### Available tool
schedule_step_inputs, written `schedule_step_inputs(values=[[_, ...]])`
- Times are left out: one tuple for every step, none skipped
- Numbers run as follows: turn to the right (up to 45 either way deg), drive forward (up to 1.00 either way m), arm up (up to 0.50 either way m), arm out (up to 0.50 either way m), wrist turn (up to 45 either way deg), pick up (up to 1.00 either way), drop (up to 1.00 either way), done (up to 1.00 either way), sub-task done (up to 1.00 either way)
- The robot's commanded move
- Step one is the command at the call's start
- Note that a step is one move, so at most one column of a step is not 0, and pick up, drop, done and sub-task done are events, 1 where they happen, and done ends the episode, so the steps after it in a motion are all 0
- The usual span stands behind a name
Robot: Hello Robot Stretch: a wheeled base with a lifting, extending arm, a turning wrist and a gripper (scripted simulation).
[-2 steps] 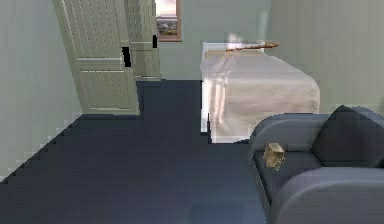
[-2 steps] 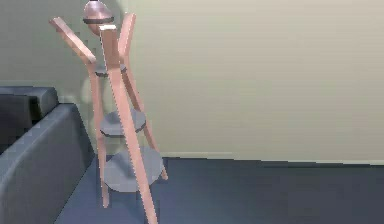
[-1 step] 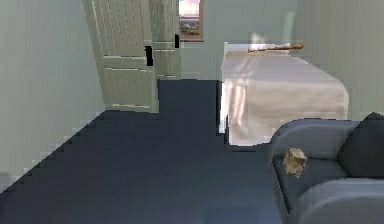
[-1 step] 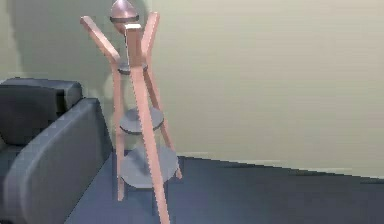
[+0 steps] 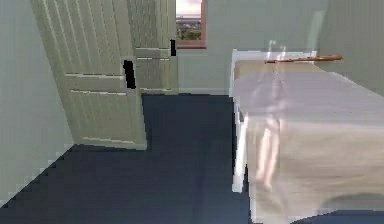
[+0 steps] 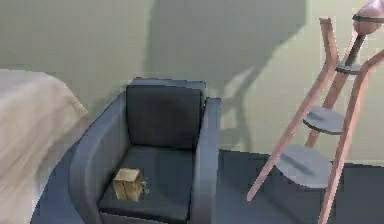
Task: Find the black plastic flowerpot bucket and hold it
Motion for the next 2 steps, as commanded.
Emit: schedule_step_inputs(values=[[0.0, 1.00, 0.00, 0.00, 0.0, 0.00, 0.00, 0.00, 0.00], [-3.0, 0.00, 0.00, 0.00, 0.0, 0.00, 0.00, 0.00, 0.00]])
